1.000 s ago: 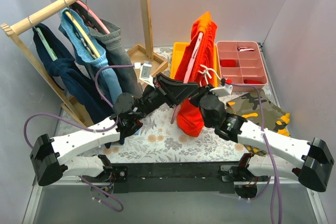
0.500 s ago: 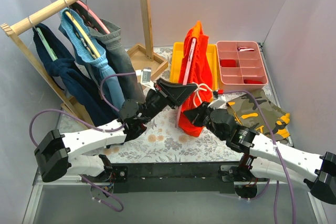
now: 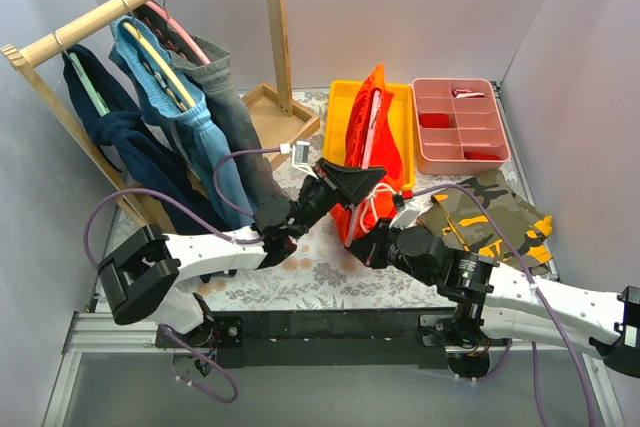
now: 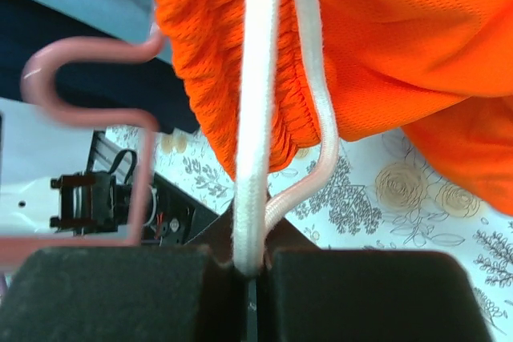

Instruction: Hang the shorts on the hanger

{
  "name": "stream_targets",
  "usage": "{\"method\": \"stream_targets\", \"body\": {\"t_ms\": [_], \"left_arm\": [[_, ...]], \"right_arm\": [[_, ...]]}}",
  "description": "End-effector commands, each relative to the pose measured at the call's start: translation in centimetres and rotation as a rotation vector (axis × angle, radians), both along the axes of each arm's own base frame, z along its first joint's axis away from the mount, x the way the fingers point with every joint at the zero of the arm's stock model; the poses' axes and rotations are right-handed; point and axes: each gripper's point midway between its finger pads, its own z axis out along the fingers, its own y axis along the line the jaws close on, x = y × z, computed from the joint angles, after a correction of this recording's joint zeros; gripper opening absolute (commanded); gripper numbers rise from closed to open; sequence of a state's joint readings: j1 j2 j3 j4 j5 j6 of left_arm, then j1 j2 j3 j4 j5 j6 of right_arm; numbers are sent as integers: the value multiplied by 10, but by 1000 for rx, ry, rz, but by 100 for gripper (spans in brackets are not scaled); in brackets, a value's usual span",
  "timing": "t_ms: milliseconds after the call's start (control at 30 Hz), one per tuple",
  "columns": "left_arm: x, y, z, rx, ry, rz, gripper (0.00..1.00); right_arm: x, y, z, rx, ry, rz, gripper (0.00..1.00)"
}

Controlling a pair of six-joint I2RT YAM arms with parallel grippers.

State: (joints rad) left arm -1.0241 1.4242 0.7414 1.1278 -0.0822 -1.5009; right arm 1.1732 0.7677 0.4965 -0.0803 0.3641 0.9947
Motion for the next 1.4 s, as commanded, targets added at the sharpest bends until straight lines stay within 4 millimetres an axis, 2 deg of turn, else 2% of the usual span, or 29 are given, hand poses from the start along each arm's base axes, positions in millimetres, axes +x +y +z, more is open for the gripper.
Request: {"method": "stream_targets", "body": {"t_ms": [0, 33, 367, 467, 500, 700, 833, 900, 1133, 1167, 1200, 1367], "left_arm": [[0, 59, 96, -362, -218, 105, 0], [9, 55, 89, -356, -211, 109, 0], [27, 48, 86, -414, -241, 90, 0], [33, 44, 77, -411, -230, 90, 0], [37, 38, 68, -404, -215, 84, 0], [42, 27, 57, -423, -207, 54, 0], [44, 24, 39, -385, -201, 60, 0], [42, 23, 34, -370, -200, 56, 0], [21, 22, 16, -303, -187, -39, 0], [18, 23, 6, -282, -172, -49, 0], [13, 26, 9, -284, -178, -65, 0], [-7, 34, 0, -234, -165, -117, 0]], "right_arm": [[-45, -6, -34, -110, 117, 156, 1], [-46, -7, -32, -107, 117, 157, 1], [-56, -9, -18, -78, 130, 190, 1], [-58, -11, -14, -79, 133, 196, 1], [-59, -11, -13, -79, 134, 199, 1], [-64, -9, -22, -64, 171, 210, 1], [-60, -12, -12, -24, 162, 179, 1], [-57, -20, -13, -49, 161, 148, 1], [-34, -47, 6, -114, 106, 4, 1], [-29, -49, 14, -113, 80, -11, 1], [-24, -52, 16, -127, 72, -30, 1], [-2, -62, 36, -185, 12, -80, 1]]}}
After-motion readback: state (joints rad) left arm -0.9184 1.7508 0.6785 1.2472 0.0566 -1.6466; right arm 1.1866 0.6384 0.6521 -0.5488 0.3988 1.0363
